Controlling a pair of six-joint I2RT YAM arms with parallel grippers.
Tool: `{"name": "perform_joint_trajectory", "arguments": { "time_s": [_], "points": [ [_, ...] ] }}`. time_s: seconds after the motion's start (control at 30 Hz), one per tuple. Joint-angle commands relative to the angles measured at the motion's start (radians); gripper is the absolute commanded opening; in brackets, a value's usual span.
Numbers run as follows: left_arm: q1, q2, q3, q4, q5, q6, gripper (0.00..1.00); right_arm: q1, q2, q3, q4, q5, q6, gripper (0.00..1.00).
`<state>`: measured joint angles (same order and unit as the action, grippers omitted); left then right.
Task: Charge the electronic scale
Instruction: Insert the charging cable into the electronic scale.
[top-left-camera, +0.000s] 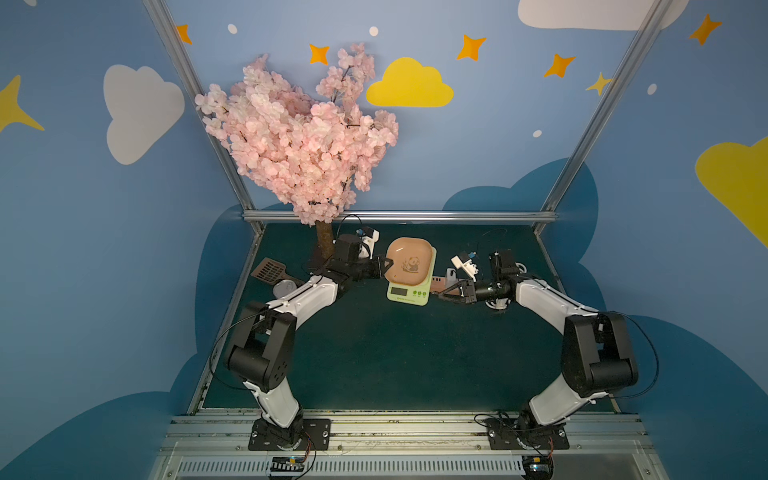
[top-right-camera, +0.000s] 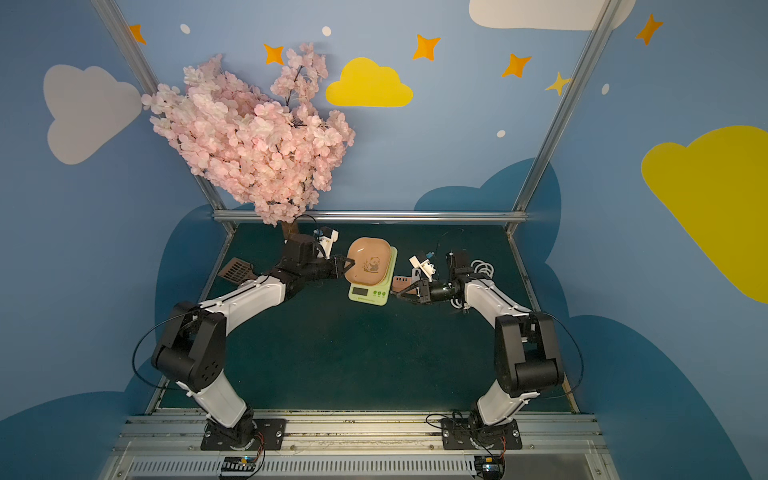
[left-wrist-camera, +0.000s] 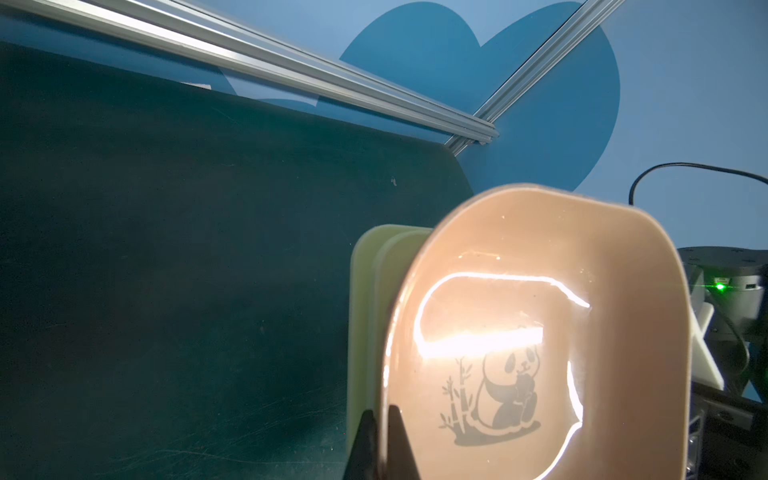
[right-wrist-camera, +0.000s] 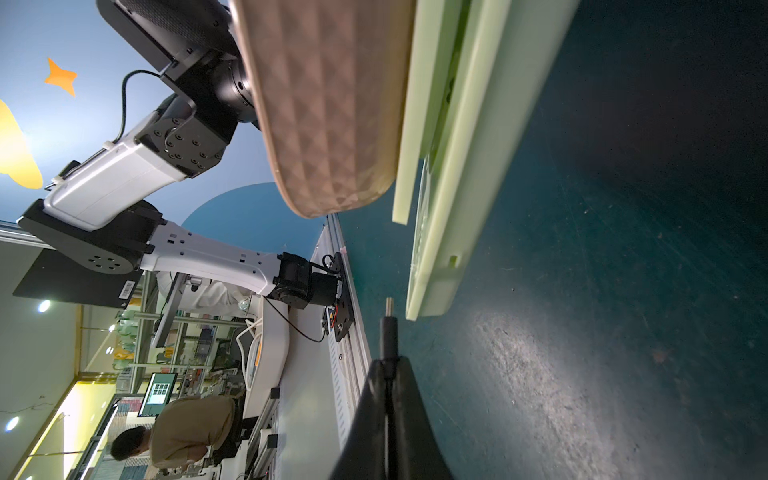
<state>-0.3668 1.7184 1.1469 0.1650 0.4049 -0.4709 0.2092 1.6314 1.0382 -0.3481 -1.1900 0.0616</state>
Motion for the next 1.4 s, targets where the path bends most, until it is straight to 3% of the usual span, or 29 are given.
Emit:
{"name": "perform_joint_trajectory", "arguments": {
  "time_s": [0.0,0.7,1.37],
  "points": [
    [0.005,-0.058,0.003,0.106,0.051,-0.013,0.03,-0.004,-0.027,-0.01,0.046,0.019,0.022,0.0],
    [-0.005,-0.069,-0.018,0.15,0.086,-0.038,0.03,-0.002,-0.044,-0.03,0.106,0.051,0.064,0.0],
    [-0.01,-0.058,-0.002,0.13,0.103,-0.024,0.03,0.016,-0.045,0.012,-0.045,0.126,-0.068,0.0]
  ]
}}
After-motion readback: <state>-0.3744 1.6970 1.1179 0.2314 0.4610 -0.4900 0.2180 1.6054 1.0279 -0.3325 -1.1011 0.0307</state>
